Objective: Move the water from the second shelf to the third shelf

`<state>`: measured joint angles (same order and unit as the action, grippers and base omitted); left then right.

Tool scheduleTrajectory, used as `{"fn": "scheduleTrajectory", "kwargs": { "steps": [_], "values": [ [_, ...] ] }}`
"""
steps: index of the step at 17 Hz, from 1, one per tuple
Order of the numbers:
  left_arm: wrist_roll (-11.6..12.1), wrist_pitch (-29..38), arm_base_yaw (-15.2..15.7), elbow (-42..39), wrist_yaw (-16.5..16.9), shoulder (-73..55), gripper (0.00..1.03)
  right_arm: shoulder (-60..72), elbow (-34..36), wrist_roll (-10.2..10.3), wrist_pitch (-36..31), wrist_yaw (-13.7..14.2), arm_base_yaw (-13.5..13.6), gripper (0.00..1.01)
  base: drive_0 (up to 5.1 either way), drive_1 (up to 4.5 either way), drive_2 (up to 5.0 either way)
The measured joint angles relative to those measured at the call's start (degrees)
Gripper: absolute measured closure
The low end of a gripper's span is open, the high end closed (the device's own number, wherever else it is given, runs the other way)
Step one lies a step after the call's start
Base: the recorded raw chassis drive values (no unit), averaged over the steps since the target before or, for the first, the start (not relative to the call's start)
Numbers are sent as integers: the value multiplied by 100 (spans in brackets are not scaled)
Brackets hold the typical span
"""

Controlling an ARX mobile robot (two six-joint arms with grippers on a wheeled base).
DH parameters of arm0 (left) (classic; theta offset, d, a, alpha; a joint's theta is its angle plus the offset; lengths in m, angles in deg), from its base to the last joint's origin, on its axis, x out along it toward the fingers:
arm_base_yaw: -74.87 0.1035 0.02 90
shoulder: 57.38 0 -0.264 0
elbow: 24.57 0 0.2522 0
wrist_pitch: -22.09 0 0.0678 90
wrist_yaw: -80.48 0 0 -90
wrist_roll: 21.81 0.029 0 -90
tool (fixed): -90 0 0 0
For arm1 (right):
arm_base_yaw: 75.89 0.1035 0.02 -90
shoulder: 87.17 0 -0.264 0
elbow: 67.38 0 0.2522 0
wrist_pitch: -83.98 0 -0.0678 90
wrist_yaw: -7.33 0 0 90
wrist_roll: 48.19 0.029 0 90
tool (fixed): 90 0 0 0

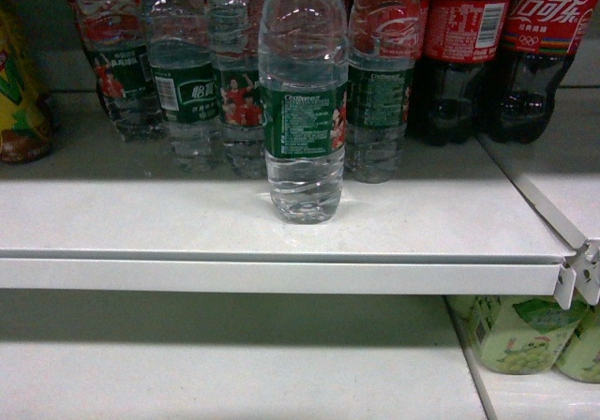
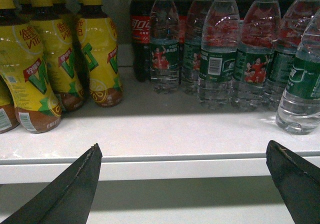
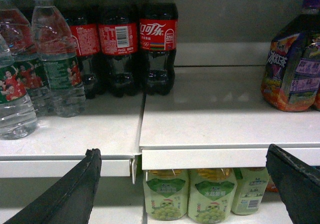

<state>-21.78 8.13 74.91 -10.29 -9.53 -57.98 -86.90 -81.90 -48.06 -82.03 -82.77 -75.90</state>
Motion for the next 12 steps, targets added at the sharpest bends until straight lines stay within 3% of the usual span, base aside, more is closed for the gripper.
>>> {"fn": "scheduleTrajectory", "kwargs": {
  "steps": [12],
  "values": [
    [0,0,0,0,0,0,5,0,0,2,0,2,0,3,0,0,0]
  ]
}}
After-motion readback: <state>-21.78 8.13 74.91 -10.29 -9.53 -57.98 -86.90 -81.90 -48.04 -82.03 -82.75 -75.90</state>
